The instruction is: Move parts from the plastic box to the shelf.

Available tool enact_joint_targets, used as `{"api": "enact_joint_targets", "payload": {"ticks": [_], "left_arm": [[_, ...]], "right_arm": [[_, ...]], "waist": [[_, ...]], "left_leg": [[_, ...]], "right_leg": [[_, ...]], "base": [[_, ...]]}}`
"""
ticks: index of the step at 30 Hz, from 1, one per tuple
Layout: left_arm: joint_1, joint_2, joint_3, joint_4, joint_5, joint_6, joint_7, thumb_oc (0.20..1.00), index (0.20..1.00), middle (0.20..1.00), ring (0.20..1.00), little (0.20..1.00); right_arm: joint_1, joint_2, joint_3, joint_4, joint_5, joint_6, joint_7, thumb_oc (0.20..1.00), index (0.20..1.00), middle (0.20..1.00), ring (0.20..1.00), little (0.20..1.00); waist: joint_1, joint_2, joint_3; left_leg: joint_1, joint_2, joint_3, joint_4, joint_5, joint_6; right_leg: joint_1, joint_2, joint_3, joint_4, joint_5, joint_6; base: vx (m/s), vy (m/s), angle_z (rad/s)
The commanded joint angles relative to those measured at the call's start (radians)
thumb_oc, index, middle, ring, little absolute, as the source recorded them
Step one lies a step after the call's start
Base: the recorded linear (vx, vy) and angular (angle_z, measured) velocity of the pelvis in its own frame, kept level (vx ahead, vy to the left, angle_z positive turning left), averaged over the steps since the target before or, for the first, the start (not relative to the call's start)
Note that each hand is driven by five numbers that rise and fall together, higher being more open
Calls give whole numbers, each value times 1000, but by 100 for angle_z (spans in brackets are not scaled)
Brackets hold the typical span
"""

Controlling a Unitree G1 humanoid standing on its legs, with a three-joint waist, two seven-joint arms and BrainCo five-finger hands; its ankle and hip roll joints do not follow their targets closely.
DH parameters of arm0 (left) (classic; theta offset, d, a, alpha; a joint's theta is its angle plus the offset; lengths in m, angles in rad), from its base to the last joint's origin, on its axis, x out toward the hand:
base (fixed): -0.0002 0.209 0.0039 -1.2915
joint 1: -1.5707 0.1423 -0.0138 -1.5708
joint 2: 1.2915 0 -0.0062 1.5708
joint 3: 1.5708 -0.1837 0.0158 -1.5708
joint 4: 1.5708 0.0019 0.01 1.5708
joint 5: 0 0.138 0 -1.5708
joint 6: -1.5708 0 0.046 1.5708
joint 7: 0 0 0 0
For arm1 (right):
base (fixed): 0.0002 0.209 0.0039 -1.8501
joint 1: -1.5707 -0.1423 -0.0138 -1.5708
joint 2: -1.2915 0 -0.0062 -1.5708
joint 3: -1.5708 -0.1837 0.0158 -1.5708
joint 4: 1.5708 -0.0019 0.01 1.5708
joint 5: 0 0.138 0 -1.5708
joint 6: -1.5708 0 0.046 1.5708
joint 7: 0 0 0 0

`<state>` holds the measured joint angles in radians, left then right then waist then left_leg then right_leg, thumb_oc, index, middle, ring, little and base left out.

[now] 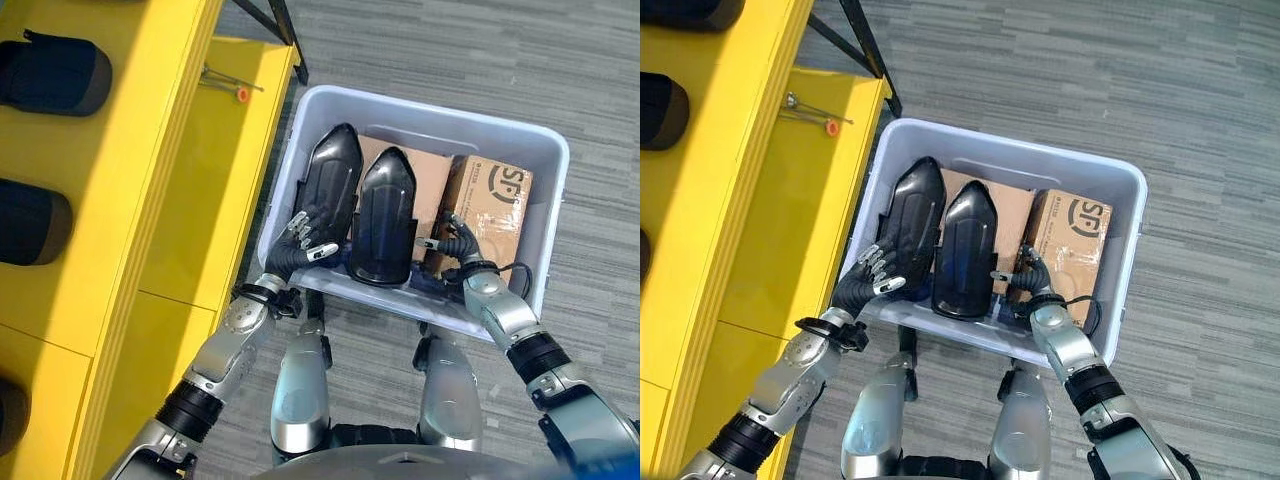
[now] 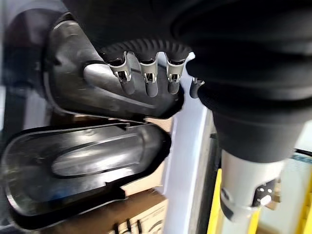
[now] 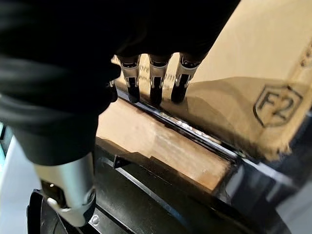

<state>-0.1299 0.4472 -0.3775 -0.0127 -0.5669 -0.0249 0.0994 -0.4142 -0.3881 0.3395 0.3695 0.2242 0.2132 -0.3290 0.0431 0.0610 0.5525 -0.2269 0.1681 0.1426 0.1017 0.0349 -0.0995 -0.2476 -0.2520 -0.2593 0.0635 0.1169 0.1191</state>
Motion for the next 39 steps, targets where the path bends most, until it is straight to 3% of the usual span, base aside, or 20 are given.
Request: {"api": "enact_joint_targets", "payload": {"ticks": [1, 5, 8, 14, 17, 20, 26, 30, 39], "left_arm": [[22, 4, -2, -89, 0, -44, 32, 1000, 1000, 1000, 1000, 1000], [16, -12, -7, -91, -9, -50, 31, 1000, 1000, 1000, 1000, 1000], [14, -30, -13, -102, -92, -34, 14, 1000, 1000, 1000, 1000, 1000], [-2, -36, -27, -104, -94, -37, 17, 1000, 1000, 1000, 1000, 1000], [-18, -43, -37, -103, -96, -32, 29, 1000, 1000, 1000, 1000, 1000], [-26, -46, -41, -102, -89, -27, 37, 1000, 1000, 1000, 1000, 1000], [-41, -56, -54, -100, -78, -33, 57, 1000, 1000, 1000, 1000, 1000], [-56, -64, -75, -90, -69, -44, 61, 1000, 1000, 1000, 1000, 1000], [-63, -74, -85, -92, -80, -42, 62, 1000, 1000, 1000, 1000, 1000]], "right_arm": [[-22, 1, 30, -98, -81, -57, -8, 1000, 1000, 1000, 1000, 1000], [-26, 13, 31, -115, -41, -5, -88, 1000, 1000, 1000, 1000, 1000], [-30, 33, 28, -85, -23, 14, -59, 1000, 1000, 1000, 1000, 1000], [-73, 55, 45, -19, -22, 19, -73, 1000, 1000, 1000, 1000, 1000], [-103, 66, 52, -8, -48, -8, -119, 1000, 1000, 1000, 1000, 1000], [-118, 68, 42, -16, -31, 2, -185, 1000, 1000, 1000, 1000, 1000], [-124, 74, 44, -15, -41, 32, -188, 1000, 1000, 1000, 1000, 1000], [-128, 73, 54, 12, -27, 40, -209, 1000, 1000, 1000, 1000, 1000], [-144, 74, 51, 60, -16, 53, -220, 1000, 1000, 1000, 1000, 1000]], "waist": [[-6, 15, -33], [-13, 18, -33], [-12, 23, -33], [-1, 33, -33], [3, 38, -33], [3, 41, -33], [0, 52, -33], [-1, 69, -33], [-7, 80, -33]], "left_leg": [[-30, -16, 72, 21, 9, 42], [-37, -14, 92, 37, 2, 42], [-50, -17, 92, 43, 0, 42], [-77, -26, 82, 40, 3, 47], [-98, -29, 79, 38, 7, 48], [-107, -34, 79, 36, 8, 49], [-160, -47, 82, 61, 1, 57], [-233, -57, 73, 162, -48, 60], [-382, -31, 77, 340, -126, 81]], "right_leg": [[-20, 8, 7, 131, -108, -18], [-36, -7, 6, 143, -103, -16], [-53, -13, 5, 152, -103, -13], [-88, -16, 11, 164, -100, -14], [-114, -19, 12, 175, -100, -13], [-129, -20, 14, 181, -99, -12], [-190, -20, 22, 218, -108, -16], [-264, -27, 42, 346, -175, -24], [-419, -42, 83, 510, -234, -44]], "base": [[-40, 48, -2], [-19, 38, -1], [-2, 20, 4], [0, 0, 0], [0, 0, 0], [0, 0, 0], [-18, 27, 1], [-54, -6, 7], [-34, -8, 13]]}}
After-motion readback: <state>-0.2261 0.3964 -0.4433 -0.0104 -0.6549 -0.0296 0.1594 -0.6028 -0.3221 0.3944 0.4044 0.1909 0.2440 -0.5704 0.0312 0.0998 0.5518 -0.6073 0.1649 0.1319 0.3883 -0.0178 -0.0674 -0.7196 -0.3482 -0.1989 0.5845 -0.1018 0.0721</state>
